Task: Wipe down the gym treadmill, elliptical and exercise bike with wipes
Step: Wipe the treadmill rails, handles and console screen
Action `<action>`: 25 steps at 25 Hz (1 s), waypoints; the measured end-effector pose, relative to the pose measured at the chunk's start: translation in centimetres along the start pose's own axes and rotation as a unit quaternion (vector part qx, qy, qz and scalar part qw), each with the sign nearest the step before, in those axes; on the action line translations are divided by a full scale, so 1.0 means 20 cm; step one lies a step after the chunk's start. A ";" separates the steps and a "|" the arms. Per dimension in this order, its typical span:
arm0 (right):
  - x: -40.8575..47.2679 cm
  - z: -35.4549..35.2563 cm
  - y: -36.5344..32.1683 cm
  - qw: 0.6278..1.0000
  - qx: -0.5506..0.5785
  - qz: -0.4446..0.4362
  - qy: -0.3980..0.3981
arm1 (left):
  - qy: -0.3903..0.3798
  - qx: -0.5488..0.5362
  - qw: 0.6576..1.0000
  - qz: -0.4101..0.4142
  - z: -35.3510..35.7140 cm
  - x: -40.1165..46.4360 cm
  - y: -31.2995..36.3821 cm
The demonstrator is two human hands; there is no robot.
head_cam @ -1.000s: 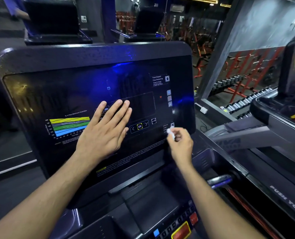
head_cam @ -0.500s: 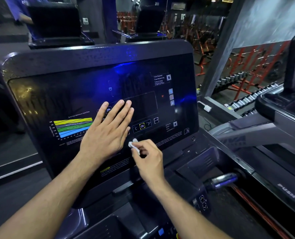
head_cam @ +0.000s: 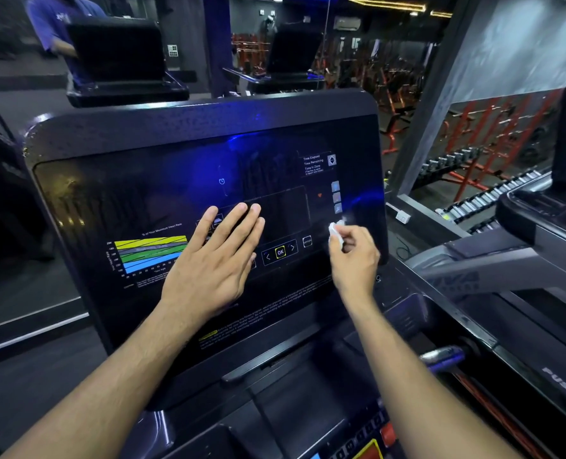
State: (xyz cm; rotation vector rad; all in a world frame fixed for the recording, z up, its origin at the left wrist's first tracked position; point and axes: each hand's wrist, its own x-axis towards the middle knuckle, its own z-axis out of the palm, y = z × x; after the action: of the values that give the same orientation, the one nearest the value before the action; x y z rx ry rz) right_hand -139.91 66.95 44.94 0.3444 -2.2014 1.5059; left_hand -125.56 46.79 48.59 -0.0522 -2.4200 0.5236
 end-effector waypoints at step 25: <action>-0.27 0.19 -0.40 0.982 0.085 -0.115 -0.122 | 0.023 -0.051 0.998 -0.027 -0.03 0.01 -0.01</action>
State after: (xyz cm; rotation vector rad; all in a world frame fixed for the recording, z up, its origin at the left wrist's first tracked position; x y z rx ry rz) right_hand -132.55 60.16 47.58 0.8504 -2.1245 1.5942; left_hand -125.34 46.87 49.15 -0.0408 -2.3947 0.3704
